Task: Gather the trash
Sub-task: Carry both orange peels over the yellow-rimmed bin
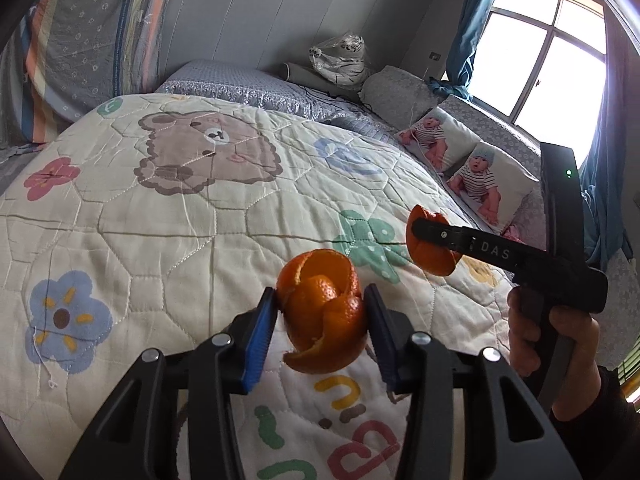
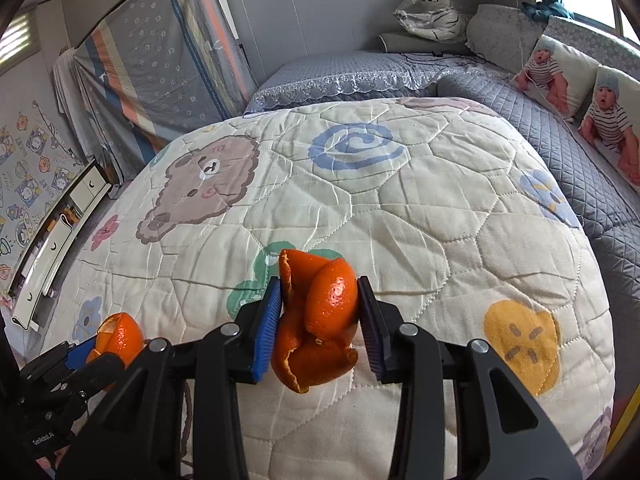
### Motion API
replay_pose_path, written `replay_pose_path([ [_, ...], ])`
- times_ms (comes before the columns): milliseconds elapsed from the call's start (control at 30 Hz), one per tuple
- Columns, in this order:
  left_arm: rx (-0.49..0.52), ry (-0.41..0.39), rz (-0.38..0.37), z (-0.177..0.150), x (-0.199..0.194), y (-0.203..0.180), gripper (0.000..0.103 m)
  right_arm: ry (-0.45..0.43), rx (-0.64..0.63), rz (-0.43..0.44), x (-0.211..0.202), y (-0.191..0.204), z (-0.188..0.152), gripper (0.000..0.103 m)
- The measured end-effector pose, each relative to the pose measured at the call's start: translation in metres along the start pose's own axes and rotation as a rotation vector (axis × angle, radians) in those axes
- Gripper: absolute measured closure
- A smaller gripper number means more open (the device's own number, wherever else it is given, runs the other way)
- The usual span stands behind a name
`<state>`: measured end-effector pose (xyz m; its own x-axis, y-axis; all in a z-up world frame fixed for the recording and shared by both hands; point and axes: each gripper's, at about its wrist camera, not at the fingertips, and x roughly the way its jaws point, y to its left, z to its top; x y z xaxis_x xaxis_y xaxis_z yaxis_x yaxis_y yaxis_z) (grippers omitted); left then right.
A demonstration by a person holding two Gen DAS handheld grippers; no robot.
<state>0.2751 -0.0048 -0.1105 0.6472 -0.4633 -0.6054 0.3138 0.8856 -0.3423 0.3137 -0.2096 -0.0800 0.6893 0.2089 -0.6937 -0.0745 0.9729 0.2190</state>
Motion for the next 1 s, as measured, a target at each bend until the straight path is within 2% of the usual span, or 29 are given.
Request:
replay_pose_path([
  [233, 0.060, -0.058, 0.025, 0.013, -0.026, -0.029, 0.061, -0.048, 0.008, -0.001, -0.031, -0.010, 0.006, 0.067],
  [467, 0.142, -0.099, -0.006, 0.024, -0.045, -0.079, 0.061, -0.094, 0.019, -0.039, -0.071, -0.034, 0.004, 0.067],
  [1000, 0.320, -0.089, -0.176, 0.018, -0.038, -0.207, 0.061, -0.212, 0.160, -0.194, -0.180, -0.145, -0.035, 0.067],
])
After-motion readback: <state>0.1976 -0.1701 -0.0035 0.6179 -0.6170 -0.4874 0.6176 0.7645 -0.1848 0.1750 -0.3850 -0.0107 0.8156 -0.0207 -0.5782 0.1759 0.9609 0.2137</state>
